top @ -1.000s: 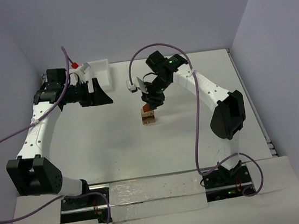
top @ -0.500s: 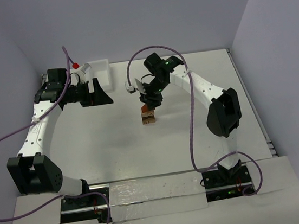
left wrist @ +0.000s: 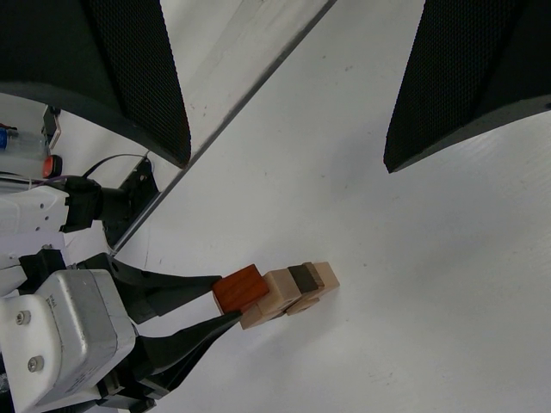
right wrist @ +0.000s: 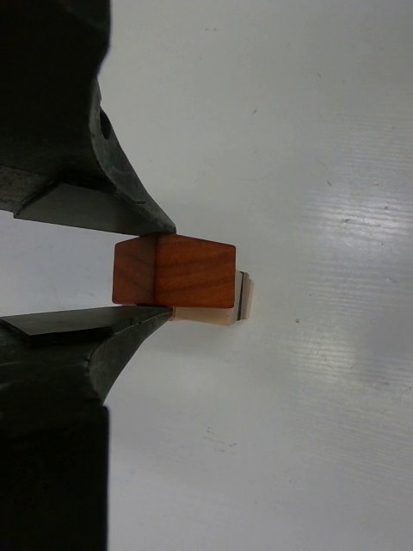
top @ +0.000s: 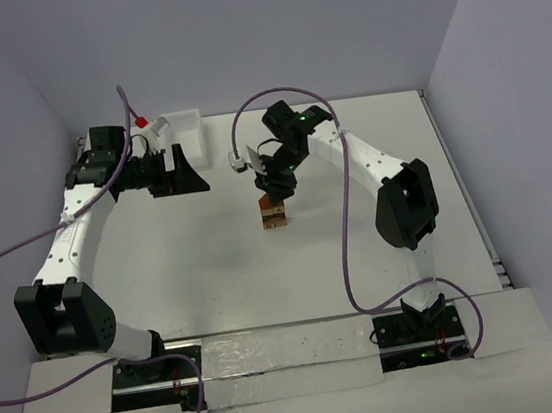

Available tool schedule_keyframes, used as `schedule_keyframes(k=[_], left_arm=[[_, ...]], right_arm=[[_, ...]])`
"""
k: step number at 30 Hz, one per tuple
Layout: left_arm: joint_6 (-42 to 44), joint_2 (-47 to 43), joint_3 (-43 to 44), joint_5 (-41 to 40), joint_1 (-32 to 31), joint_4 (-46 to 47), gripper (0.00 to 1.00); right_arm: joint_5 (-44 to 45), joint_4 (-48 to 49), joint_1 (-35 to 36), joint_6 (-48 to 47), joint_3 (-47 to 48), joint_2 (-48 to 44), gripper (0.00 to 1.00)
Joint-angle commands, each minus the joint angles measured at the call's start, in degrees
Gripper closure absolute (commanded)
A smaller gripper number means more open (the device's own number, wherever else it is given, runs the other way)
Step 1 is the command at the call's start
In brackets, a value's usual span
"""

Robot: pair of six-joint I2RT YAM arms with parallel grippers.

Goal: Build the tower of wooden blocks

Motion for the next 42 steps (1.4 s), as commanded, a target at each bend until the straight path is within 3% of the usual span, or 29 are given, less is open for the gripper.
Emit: schedule_keyframes(k=[1,26,42], left_arm=[[0.56,0.24,2.25,1.94,0.53,1.6,0.01],[0.72,0.16,1.98,2.21,0.62,1.86,0.01],[0.48,0.13,1.57,2.71,0.71,2.22,0.01]], right_arm=[[-1.61,1.53,0.14,0.45,2.46,0.66,0.84],[-3.72,9.07,-1.0,6.95,-4.48,-4.52,0.81],[-3.11,8.88,-1.71,6.36,-5.54,-5.55,0.8]])
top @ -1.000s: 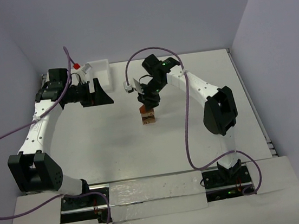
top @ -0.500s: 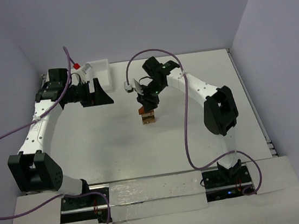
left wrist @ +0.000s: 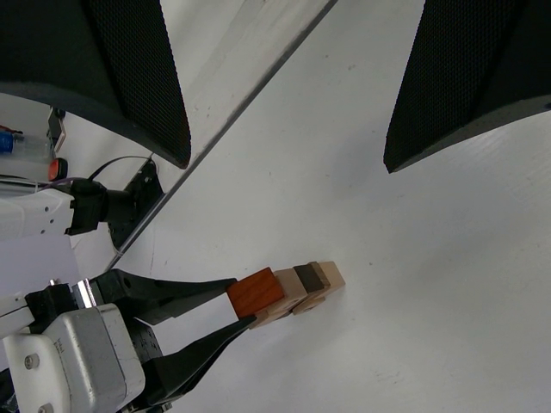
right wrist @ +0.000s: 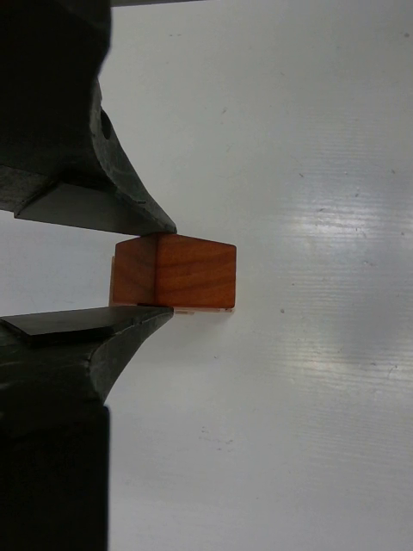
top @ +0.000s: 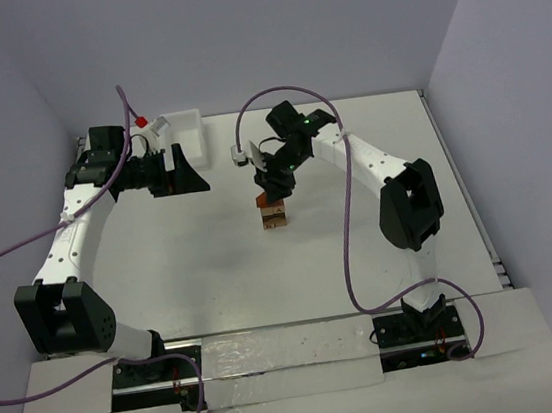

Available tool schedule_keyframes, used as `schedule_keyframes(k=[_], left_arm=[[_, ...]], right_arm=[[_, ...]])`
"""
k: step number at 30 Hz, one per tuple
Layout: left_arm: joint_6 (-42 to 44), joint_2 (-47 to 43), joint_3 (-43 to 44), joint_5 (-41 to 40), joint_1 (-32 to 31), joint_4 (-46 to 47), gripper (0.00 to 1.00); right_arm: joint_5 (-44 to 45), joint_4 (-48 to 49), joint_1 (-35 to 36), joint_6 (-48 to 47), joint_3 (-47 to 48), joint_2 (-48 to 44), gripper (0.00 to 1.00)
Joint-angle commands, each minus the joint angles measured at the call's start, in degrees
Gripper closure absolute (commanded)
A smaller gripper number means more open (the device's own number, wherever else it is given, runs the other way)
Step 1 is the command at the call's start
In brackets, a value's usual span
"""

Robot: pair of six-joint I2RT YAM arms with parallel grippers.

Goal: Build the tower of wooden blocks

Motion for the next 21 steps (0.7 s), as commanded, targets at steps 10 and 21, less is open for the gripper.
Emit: schedule_keyframes(k=[10,21], left_arm=[[0.55,0.15,1.58,1.64,0.57,2.13,0.01],[0.46,-0.03,1.44,1.91,0.66,2.25,0.01]], right_arm=[[-0.44,1.62,-0.8,-0.58,-1.65,-3.9,0.77],[-0.02,1.55,-0.97,-1.02,-1.85,-3.69,0.76]])
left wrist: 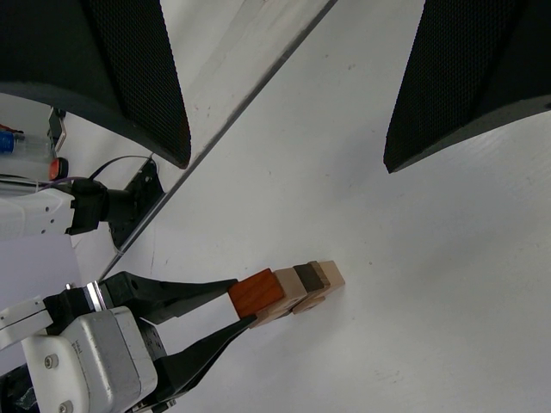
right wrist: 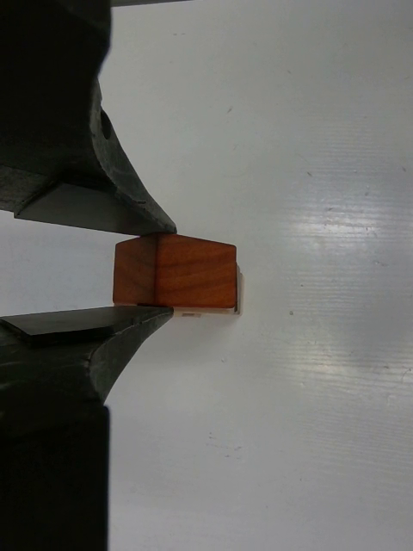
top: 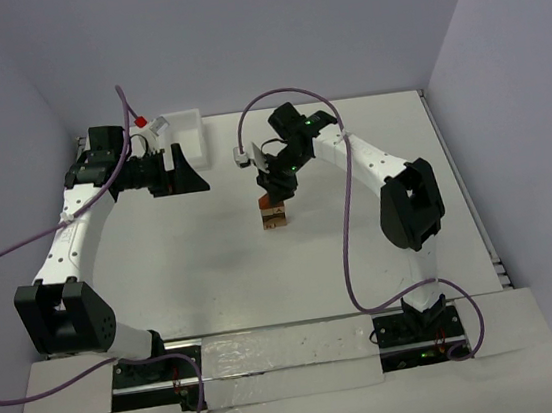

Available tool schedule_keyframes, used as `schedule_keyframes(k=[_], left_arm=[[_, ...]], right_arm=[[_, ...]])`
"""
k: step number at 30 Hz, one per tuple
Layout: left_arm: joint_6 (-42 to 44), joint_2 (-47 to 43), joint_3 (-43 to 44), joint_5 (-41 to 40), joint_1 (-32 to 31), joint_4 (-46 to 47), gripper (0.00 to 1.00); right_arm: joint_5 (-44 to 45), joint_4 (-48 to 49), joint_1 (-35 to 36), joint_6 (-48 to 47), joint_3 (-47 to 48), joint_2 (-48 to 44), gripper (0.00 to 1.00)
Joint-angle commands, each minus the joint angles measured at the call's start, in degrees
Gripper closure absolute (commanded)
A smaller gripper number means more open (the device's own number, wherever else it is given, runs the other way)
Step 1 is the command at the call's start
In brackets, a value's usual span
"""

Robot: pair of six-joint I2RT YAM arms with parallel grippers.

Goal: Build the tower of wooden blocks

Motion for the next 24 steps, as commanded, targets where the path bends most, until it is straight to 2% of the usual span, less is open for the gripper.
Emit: schedule_keyframes(k=[1,24], left_arm=[[0.46,-0.05,1.37,1.77,0.47,2.22,0.01],[0.64,-0.55,0.49,2.41,0.56,2.54,0.01]], right_arm=[[-0.15,1.25,-0.43,-0.83,-0.29,-3.49,0.75],[0.39,1.54,-0.4,-1.87,-1.08,-3.26,0.68]])
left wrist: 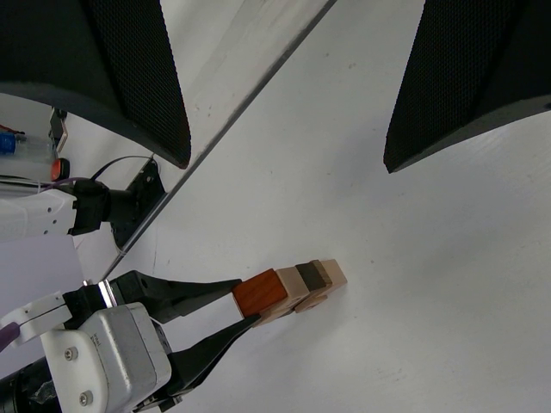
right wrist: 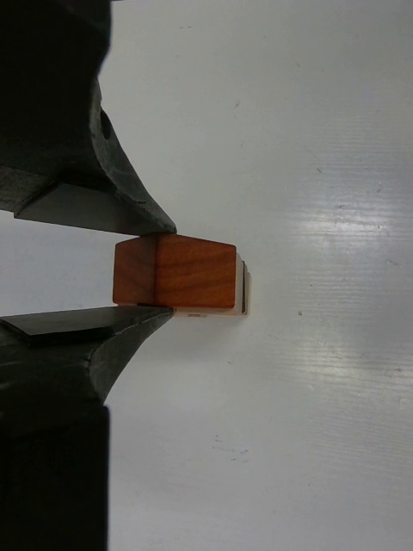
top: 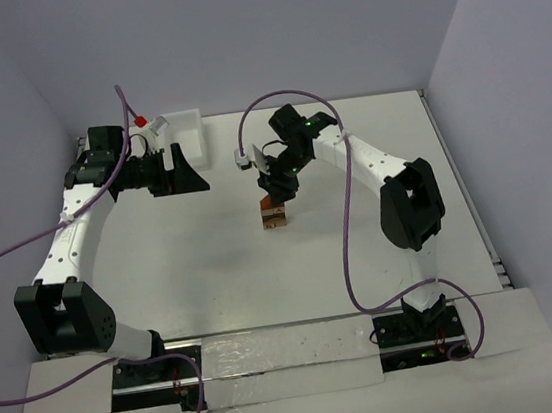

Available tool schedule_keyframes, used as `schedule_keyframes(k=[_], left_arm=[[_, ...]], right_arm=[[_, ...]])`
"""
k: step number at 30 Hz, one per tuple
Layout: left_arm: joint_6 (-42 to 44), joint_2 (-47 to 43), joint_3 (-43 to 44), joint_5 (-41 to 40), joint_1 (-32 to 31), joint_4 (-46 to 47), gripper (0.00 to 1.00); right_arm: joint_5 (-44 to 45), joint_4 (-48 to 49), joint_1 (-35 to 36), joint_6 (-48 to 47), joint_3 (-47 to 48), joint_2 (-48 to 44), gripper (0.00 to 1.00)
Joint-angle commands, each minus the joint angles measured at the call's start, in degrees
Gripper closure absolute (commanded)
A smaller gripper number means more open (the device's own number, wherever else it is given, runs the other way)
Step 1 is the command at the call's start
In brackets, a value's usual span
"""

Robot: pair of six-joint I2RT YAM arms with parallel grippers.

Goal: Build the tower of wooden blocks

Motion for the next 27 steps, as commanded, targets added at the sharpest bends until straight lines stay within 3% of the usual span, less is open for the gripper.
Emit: schedule_keyframes(k=[1,27], left_arm=[[0.64,-0.55,0.49,1.95,0.45,2.34,0.01],[0.81,-0.29,0.61,2.69,0.53,2.22,0.01]], right_arm=[[-0.48,1.57,-0.35,-1.08,-0.16,-3.17,0.68],[-0.12,2.54,-0.35,-1.75,-1.68,-3.73,0.61]])
